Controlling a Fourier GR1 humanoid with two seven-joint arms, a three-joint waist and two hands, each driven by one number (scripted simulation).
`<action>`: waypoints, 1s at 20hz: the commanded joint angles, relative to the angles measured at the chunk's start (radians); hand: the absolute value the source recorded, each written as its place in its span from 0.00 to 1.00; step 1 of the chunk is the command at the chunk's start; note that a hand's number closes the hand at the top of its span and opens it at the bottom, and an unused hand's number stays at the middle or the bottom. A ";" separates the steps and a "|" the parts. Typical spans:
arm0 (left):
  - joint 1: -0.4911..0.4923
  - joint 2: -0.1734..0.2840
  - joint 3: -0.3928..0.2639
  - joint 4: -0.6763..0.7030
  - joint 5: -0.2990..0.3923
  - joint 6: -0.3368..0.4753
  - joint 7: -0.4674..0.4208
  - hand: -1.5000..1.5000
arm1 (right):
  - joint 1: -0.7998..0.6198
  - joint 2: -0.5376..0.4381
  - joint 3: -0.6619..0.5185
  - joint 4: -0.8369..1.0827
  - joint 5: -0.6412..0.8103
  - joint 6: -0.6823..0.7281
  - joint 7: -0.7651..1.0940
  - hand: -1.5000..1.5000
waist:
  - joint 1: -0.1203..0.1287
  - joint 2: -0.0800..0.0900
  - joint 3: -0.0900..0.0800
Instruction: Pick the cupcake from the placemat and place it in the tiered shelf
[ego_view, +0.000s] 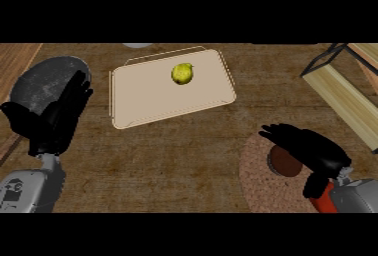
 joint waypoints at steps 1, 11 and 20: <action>-0.020 0.006 0.028 0.025 0.001 -0.033 -0.001 0.50 | -0.031 0.014 0.003 0.133 0.054 -0.043 -0.072 0.00 | 0.000 0.001 0.000; -0.034 -0.031 0.021 -0.007 -0.031 -0.020 0.039 0.50 | -0.086 0.046 -0.013 0.248 0.128 -0.223 -0.233 1.00 | 0.001 0.001 0.000; -0.001 -0.022 0.054 0.010 -0.028 -0.028 0.008 0.50 | 0.278 0.295 0.123 -0.120 0.238 -0.203 0.214 1.00 | -0.042 -0.009 -0.002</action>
